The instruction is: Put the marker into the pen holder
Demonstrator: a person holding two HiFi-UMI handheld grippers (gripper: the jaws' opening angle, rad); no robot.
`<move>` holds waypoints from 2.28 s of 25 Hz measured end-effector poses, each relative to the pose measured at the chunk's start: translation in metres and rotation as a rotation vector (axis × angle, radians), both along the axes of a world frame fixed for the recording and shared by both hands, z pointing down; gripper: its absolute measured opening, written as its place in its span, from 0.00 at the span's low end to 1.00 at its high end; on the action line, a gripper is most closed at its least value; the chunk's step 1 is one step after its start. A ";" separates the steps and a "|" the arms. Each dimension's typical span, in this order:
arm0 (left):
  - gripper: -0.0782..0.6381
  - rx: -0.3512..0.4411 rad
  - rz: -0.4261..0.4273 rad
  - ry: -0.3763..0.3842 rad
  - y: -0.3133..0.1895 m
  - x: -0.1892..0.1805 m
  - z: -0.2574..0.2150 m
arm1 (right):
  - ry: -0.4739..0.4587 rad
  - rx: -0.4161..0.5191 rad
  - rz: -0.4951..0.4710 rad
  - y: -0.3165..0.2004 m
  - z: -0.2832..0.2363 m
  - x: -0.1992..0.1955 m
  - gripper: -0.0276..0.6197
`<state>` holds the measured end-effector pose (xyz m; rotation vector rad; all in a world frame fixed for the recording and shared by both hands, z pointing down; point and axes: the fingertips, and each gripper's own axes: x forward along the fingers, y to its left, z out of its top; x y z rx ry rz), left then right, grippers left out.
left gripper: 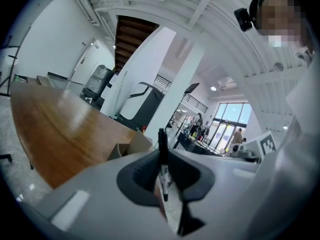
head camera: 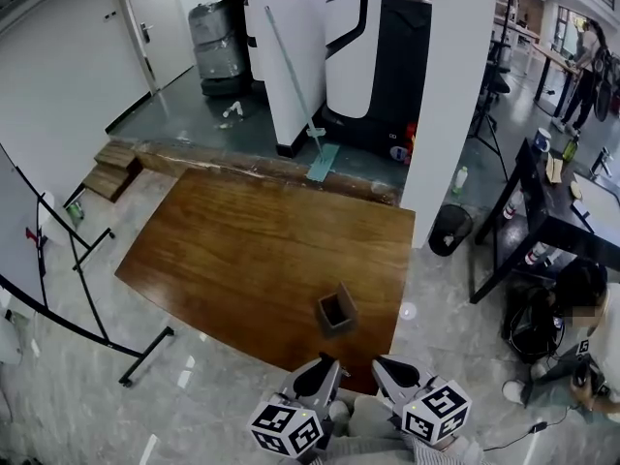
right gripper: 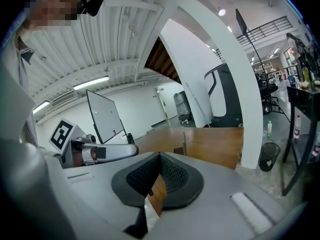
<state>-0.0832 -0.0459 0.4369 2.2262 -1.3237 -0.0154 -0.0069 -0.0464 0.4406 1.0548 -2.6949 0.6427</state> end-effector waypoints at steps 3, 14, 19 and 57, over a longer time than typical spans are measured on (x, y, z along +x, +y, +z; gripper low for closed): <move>0.17 0.001 -0.020 0.003 -0.007 -0.001 -0.005 | 0.002 0.003 -0.023 -0.009 -0.006 0.000 0.04; 0.17 -0.029 -0.059 0.006 -0.030 -0.004 -0.002 | 0.021 -0.022 -0.099 -0.037 -0.007 -0.013 0.04; 0.17 -0.056 -0.064 0.021 -0.039 -0.007 0.006 | 0.025 -0.049 -0.116 -0.045 0.004 -0.018 0.04; 0.17 -0.056 -0.097 -0.064 -0.147 -0.038 0.043 | 0.025 -0.239 -0.122 -0.079 0.071 -0.025 0.04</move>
